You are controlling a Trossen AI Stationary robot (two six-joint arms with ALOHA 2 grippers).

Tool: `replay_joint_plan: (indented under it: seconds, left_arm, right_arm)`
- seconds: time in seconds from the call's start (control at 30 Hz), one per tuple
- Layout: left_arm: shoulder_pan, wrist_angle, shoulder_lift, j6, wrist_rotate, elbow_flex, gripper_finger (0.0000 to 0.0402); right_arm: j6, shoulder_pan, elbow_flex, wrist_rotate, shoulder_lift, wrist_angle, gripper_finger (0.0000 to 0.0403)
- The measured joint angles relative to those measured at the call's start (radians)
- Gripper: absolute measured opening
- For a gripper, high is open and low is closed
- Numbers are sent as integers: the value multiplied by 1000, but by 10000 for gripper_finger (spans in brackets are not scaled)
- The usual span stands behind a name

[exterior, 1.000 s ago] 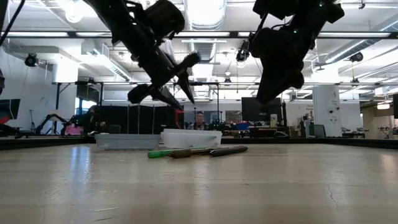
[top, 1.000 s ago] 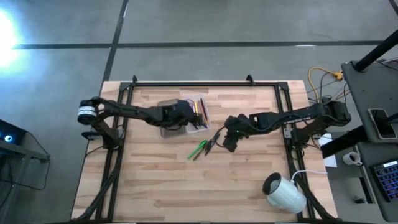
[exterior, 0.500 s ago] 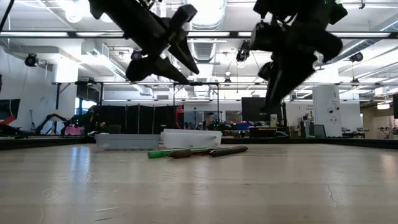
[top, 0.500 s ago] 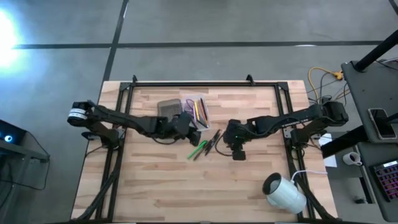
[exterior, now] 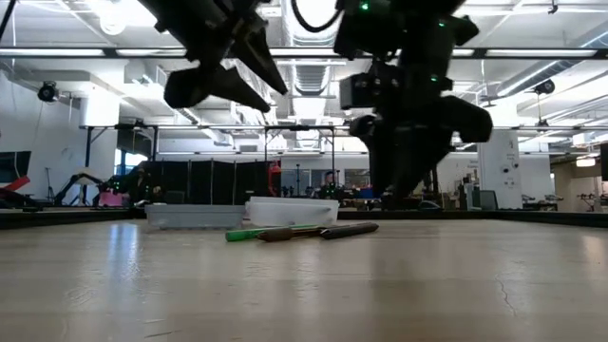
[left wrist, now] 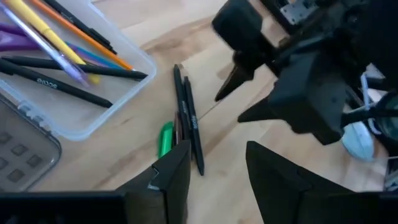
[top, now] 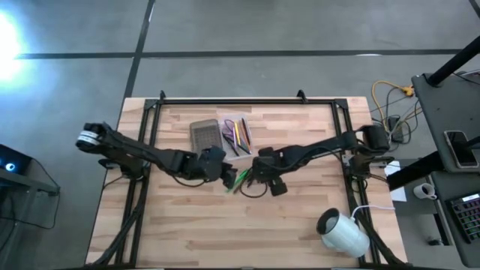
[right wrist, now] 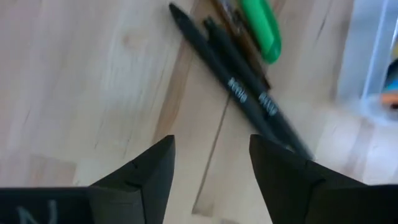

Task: Pick & place school supplies into a supply box
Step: Put the black pen into the supply box

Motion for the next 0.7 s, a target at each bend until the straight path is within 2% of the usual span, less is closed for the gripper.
replay_joint_plan:
  seconds: [0.4,0.7]
  left_arm:
    - [-48,-1,-43,-29,-94,0,139]
    - [-70,-5,-53,-28,-117,0,139]
  right_arm:
    - [-85,-3,28,-35,71,-4,172]
    - [-126,-5,31,-33,81,35,158]
